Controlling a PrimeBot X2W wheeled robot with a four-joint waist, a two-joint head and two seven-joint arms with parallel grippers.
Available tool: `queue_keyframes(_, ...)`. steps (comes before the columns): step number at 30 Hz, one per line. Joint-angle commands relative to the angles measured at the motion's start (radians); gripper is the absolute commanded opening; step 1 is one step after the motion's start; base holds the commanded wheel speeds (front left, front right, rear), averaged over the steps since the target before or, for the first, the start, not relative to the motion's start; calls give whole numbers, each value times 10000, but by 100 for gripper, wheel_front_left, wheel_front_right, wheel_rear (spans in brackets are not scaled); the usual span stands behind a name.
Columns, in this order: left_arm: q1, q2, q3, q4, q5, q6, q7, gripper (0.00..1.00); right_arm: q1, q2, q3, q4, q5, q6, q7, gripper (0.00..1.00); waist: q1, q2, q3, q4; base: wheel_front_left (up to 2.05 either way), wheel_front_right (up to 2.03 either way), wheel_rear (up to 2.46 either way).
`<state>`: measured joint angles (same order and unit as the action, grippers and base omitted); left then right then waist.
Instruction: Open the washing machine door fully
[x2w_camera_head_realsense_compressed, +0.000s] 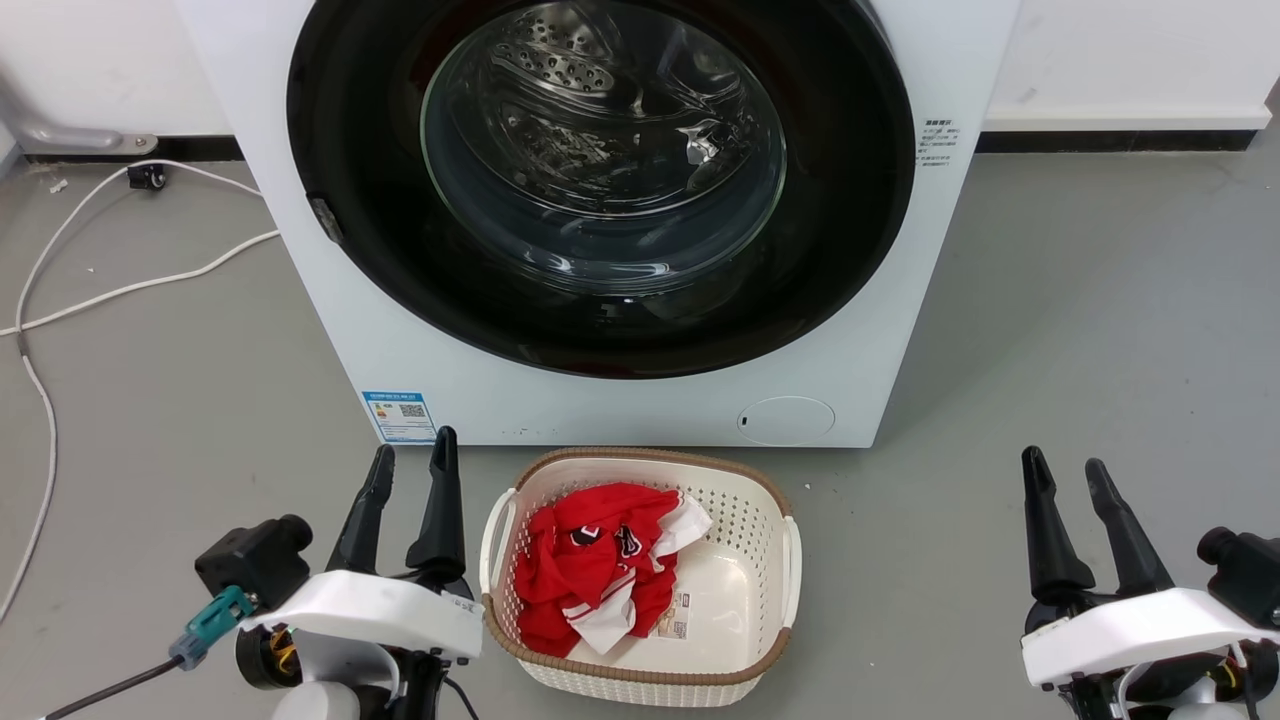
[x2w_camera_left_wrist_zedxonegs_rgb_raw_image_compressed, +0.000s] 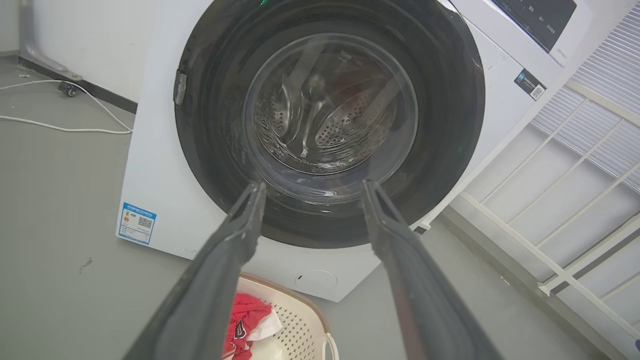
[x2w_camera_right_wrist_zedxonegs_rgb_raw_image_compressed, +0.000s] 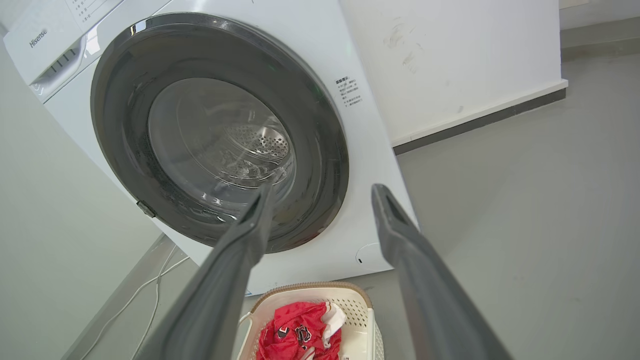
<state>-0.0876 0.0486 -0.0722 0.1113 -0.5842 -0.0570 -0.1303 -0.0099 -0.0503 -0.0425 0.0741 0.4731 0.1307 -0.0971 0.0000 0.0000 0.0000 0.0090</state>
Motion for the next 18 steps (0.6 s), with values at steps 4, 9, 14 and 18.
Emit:
queue_keyframes(4,-181,24,-79,-2,646,83,-187,100,63,-7,13,-167,-651,0,-46,100,0,0,0,14,0,0,0)
queue_keyframes(9,-197,25,-111,37,1060,131,-291,100,129,-6,12,-217,-1041,0,-57,100,0,0,5,23,0,0,0)
queue_keyframes(14,-203,24,-154,70,1582,193,-421,100,193,-6,11,-265,-1492,0,-49,100,0,0,12,17,0,0,0)
queue_keyframes(18,-216,24,-209,91,1987,233,-515,100,244,-5,6,-308,-1868,-1,-66,100,0,0,16,17,0,0,0)
